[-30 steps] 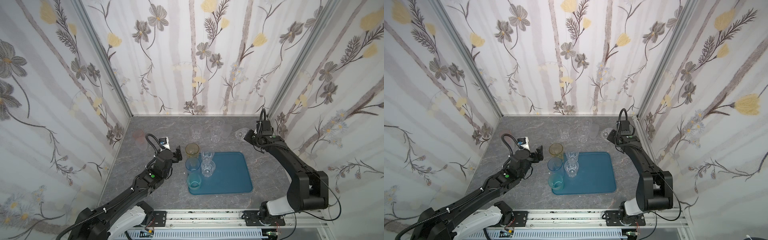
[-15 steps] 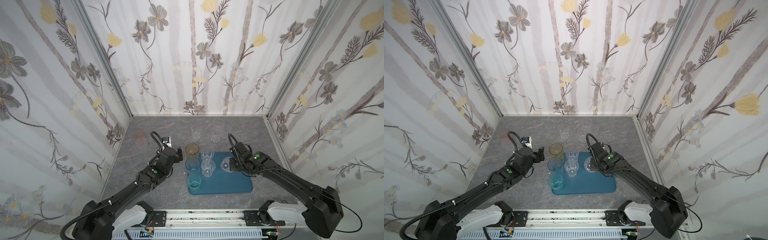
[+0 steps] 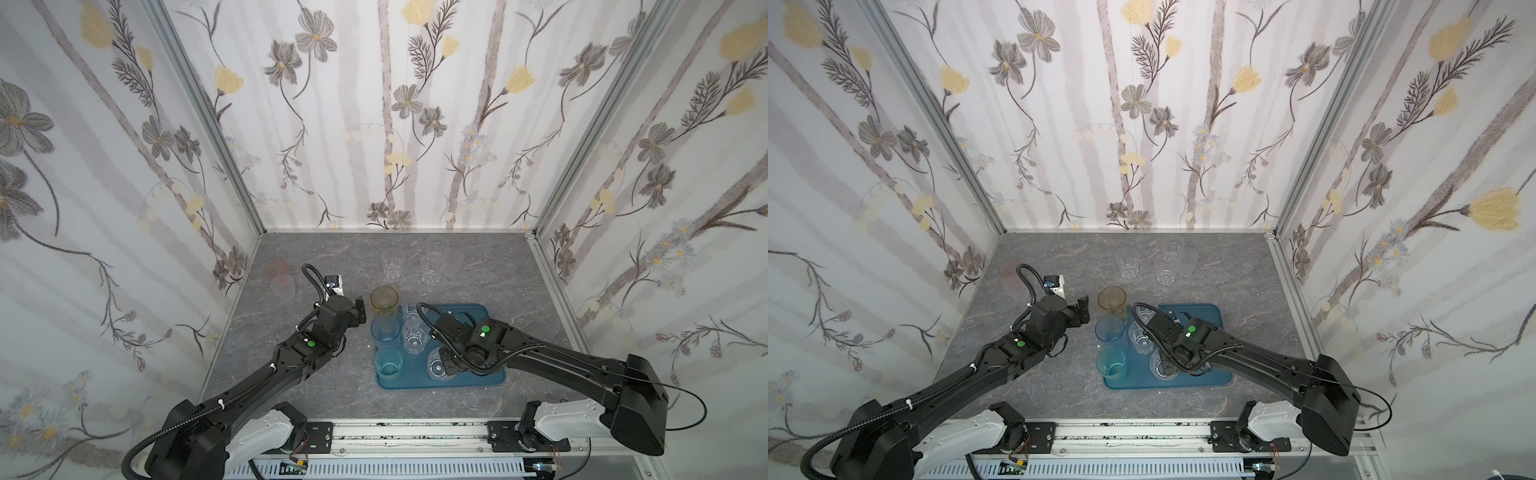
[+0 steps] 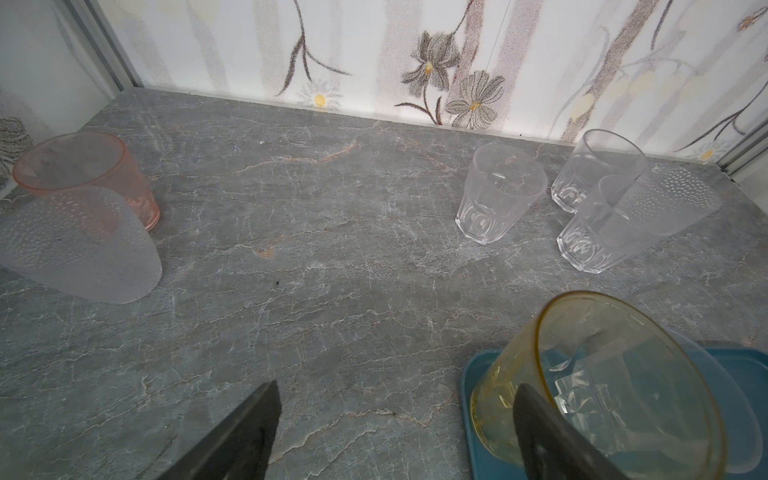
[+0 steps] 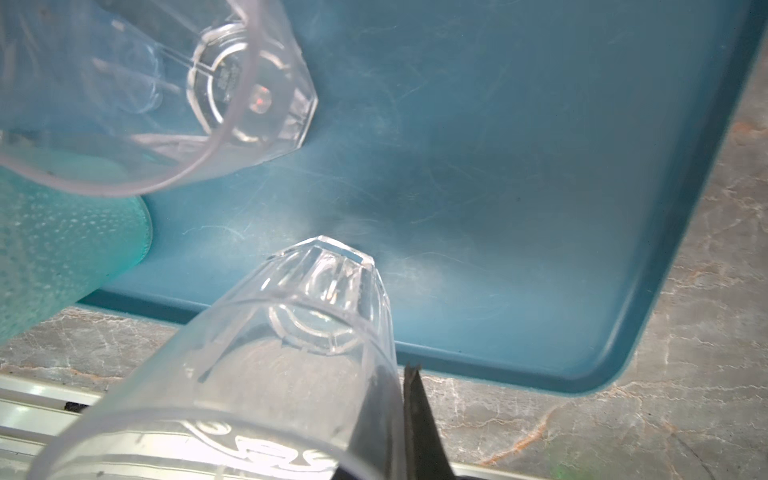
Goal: Place the glasses into the tray
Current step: 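Carry the third clear glass over the tray with the right gripper, then lower the third clear glass onto the tray and open the right gripper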
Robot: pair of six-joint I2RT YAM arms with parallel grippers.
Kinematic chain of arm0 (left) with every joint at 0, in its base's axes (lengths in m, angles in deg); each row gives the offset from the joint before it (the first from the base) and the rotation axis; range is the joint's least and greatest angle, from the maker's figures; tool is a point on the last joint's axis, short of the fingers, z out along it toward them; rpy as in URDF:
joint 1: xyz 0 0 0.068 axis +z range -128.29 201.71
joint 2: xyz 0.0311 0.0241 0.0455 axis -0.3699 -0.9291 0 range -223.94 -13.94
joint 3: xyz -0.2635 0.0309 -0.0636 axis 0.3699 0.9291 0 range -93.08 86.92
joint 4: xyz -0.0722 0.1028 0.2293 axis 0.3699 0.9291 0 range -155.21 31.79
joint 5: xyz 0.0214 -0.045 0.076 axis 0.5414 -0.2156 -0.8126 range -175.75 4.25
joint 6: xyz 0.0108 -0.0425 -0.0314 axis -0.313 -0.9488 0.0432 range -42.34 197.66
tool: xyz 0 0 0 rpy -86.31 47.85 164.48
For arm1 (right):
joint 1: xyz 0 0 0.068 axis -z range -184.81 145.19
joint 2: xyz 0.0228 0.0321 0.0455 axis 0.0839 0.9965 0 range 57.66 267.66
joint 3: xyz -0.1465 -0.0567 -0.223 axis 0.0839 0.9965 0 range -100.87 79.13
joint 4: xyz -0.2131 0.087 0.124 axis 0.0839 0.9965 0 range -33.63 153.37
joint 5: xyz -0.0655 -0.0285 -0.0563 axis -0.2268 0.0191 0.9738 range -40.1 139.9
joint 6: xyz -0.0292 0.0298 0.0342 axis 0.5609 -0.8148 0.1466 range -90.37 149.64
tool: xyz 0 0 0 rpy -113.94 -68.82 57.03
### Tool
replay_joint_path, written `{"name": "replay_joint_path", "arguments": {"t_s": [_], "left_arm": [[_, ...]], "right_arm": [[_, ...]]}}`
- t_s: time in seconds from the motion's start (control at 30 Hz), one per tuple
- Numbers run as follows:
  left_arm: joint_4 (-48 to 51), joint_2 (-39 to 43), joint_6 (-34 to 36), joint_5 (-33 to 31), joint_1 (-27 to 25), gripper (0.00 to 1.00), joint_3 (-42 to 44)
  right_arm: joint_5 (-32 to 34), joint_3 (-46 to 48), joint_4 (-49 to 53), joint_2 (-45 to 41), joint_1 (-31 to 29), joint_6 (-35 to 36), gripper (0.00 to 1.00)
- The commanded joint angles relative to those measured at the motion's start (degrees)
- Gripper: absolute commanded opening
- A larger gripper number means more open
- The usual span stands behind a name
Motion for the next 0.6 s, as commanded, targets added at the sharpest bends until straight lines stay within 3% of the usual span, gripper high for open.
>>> {"name": "replay_joint_path", "arguments": {"t_s": [0.0, 0.23, 0.57], "left_arm": [[-0.7, 0.8, -0.9, -0.2, 0.2, 0.90, 0.4], [-0.7, 0.6, -1.1, -0.7, 0.3, 0.90, 0.6], [-1.4, -0.6, -0.3, -0.5, 0.3, 0.90, 0.2]], "right_arm": [[-2.0, -1.6, -3.8, 2.6, -1.3, -0.2, 0.04], [-4.0, -3.1, -7.2, 8.4, -2.4, 0.8, 0.06], [-3.7, -4.2, -8.2, 9.0, -2.0, 0.7, 0.16]]}}
